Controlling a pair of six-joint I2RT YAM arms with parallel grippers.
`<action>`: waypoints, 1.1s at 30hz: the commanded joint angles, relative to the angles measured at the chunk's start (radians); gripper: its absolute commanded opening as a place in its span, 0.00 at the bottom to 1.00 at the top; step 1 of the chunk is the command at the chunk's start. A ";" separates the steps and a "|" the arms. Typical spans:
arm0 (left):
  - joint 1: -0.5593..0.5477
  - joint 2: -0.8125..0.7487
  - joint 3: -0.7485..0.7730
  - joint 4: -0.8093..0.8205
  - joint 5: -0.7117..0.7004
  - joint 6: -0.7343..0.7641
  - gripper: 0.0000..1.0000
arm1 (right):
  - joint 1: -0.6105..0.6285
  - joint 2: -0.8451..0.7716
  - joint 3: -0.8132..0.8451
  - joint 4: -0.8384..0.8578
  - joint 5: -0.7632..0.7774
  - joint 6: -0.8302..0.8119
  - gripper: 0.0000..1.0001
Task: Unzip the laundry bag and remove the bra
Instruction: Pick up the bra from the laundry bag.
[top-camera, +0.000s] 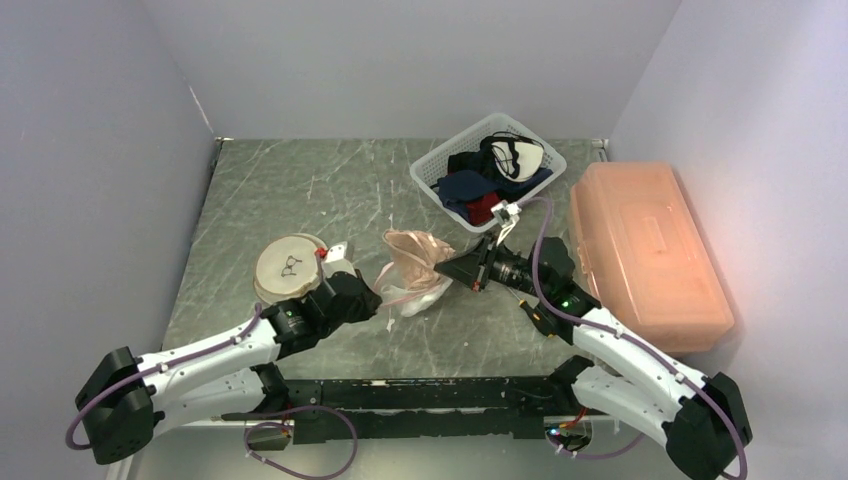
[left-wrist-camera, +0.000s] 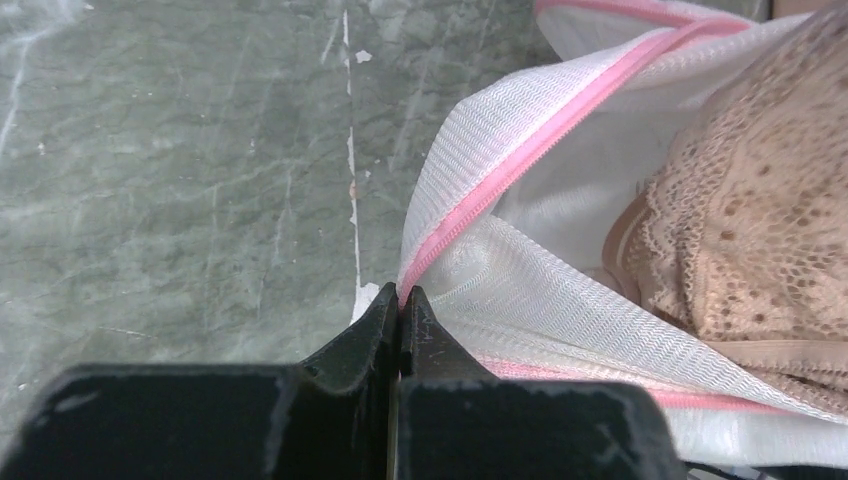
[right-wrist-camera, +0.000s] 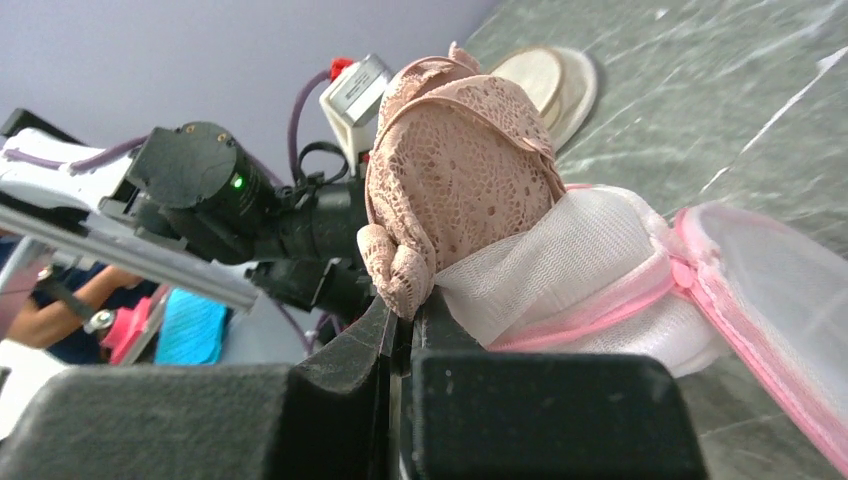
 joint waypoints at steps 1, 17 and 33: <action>0.009 0.016 -0.034 0.004 0.028 0.007 0.03 | -0.006 -0.072 -0.019 0.123 0.108 -0.058 0.00; 0.008 0.176 0.030 0.314 0.277 0.136 0.03 | -0.007 -0.139 -0.039 0.203 0.320 -0.125 0.00; 0.008 0.227 0.021 0.339 0.293 0.120 0.03 | -0.006 -0.130 0.022 0.406 0.376 0.004 0.00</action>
